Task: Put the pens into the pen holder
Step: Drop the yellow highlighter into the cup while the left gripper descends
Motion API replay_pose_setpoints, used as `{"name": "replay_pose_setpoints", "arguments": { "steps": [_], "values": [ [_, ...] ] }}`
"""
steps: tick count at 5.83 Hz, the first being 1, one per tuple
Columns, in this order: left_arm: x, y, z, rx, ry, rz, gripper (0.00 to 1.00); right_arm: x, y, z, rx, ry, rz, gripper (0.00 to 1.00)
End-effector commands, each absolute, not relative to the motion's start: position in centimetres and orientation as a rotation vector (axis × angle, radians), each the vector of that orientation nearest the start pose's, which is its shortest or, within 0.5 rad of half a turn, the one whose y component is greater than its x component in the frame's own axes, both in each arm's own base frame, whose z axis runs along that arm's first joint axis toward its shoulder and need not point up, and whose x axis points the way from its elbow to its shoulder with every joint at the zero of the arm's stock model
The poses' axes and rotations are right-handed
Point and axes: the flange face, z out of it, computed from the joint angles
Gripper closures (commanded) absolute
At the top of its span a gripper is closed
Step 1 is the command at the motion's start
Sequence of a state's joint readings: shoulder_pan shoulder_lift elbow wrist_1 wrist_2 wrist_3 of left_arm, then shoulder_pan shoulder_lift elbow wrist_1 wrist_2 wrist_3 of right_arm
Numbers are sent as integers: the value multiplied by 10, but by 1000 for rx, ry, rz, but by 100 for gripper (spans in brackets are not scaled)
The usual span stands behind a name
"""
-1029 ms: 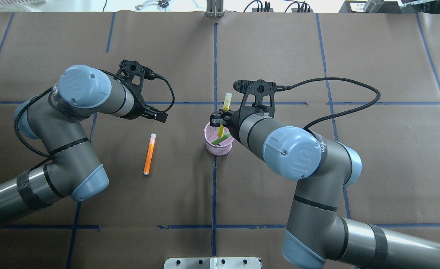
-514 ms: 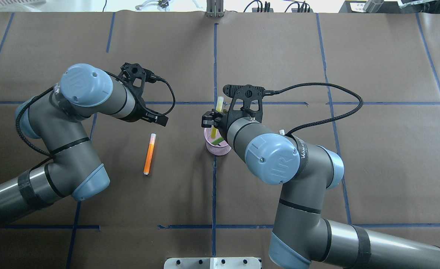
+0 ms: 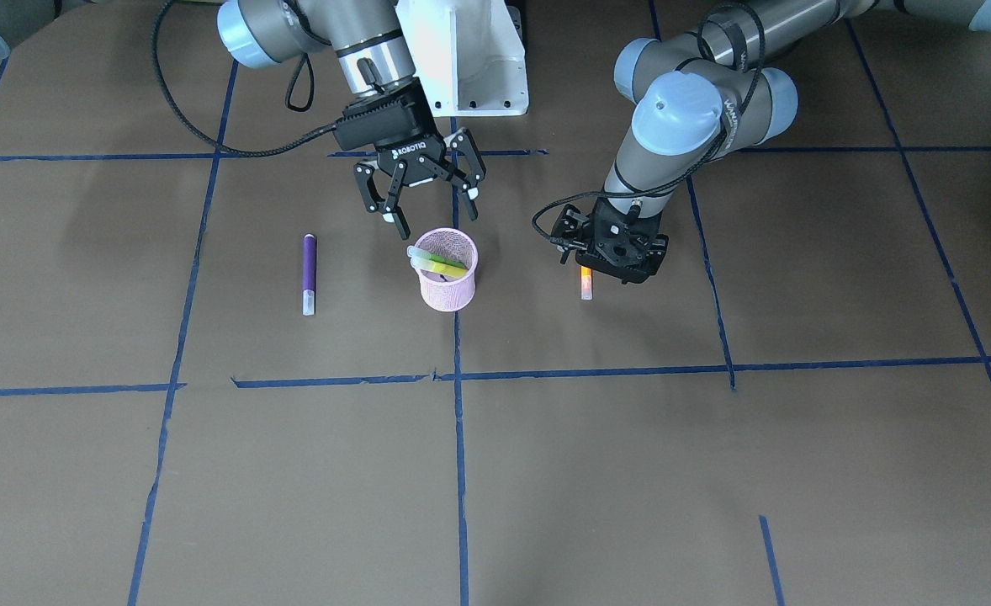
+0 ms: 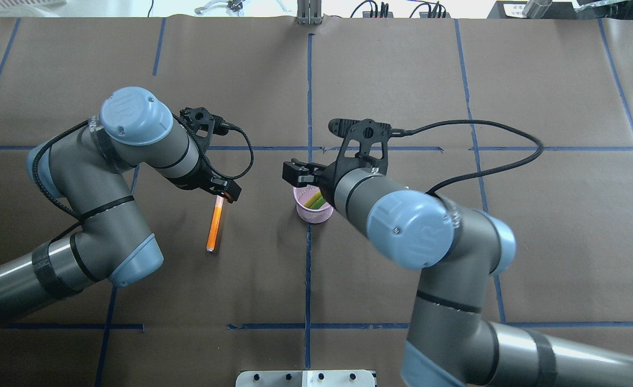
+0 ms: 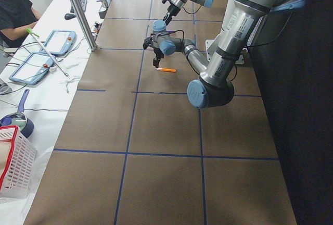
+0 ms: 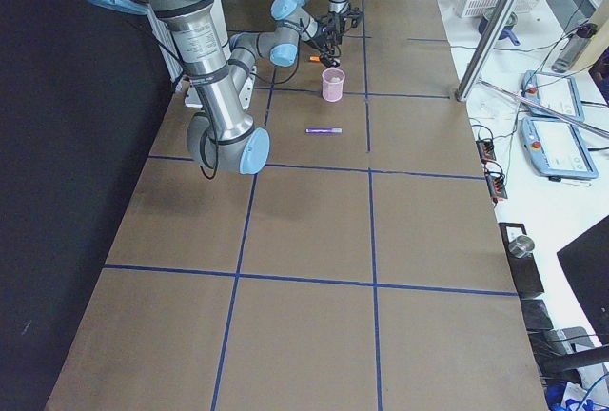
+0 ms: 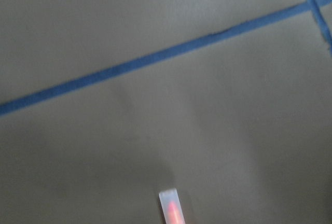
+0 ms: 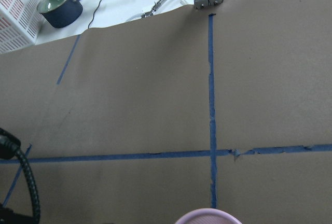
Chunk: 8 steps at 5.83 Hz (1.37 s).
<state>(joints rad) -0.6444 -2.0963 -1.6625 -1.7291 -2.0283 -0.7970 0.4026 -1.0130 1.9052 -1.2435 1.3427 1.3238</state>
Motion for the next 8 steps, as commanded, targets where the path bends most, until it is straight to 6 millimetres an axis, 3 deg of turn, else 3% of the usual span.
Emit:
{"name": "replay_pose_setpoints", "arguments": {
  "steps": [1, 3, 4, 8],
  "values": [
    [505, -484, 299, 59, 829, 298, 0, -404, -398, 191, 379, -1067, 234, 0],
    [521, -497, 306, 2, 768, 278, 0, -340, -412, 228, 277, -1058, 255, 0],
    [528, -501, 305, -5, 762, 277, 0, -328, -416, 238, 231, -1061, 253, 0],
    [527, -500, 317, -39, 728, 265, 33, -326, -418, 237, 228, -1063, 257, 0]
  ]
}}
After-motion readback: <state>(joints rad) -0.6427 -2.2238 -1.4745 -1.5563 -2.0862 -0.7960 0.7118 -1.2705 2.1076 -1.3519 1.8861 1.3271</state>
